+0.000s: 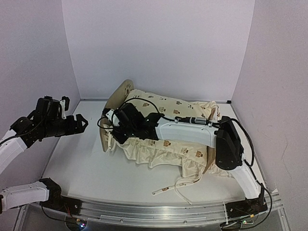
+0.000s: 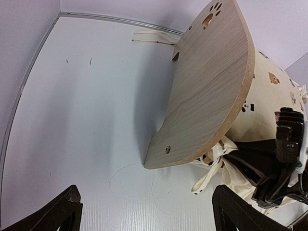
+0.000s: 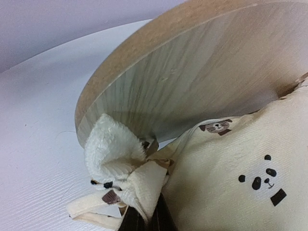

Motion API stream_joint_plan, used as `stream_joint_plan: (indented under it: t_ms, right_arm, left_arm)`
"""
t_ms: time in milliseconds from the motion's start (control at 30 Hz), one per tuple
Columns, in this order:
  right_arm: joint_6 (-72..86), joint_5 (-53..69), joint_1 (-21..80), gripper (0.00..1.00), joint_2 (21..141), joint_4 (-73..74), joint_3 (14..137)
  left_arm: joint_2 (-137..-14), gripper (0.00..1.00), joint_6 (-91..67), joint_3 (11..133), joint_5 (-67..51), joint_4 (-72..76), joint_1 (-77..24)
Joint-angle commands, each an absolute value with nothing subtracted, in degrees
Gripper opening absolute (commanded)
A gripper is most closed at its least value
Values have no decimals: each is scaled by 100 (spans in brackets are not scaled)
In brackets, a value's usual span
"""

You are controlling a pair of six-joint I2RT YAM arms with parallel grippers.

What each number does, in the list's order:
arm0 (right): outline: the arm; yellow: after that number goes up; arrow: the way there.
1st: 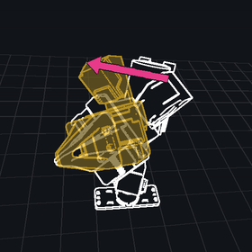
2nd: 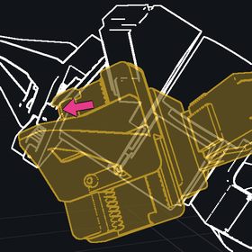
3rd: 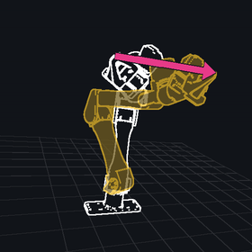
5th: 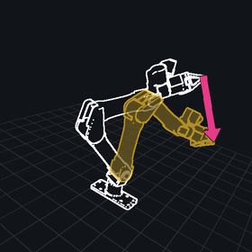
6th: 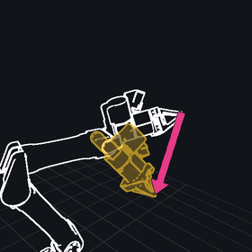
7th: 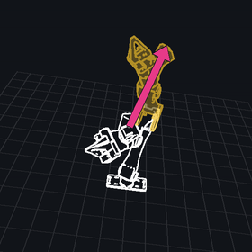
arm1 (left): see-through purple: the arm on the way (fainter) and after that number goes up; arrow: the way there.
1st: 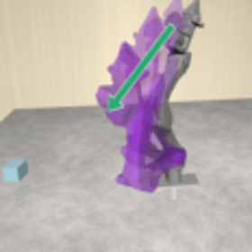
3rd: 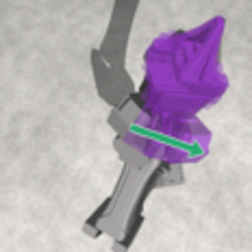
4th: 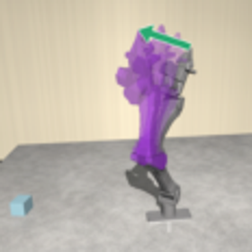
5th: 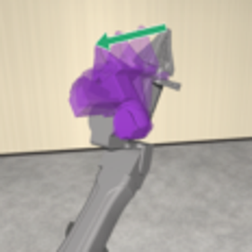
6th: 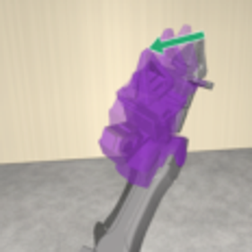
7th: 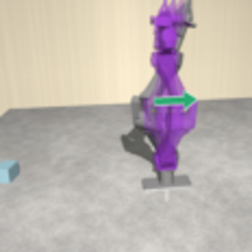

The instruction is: Set up the pet bed

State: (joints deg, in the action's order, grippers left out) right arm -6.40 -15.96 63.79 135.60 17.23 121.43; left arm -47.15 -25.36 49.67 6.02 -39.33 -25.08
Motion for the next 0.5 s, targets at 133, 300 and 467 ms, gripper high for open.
stream_joint_plan:
  t_ms: [133, 300, 467]
  right_arm:
    - [-822, -2002, 6390, 0, 12526, 1670, 11812]
    - [-929, -2114, 6390, 0, 12004, 1627, 11474]
    - [-1098, -2342, 6385, 0, 11600, 1626, 11276]
  left_arm:
    - [-4856, 92, -2323, 5089, 279, -3721, -2522]
    - [-5000, 85, -2369, 5307, -168, -3685, -2522]
    - [-5124, 80, -2455, 5449, -578, -3474, -2523]
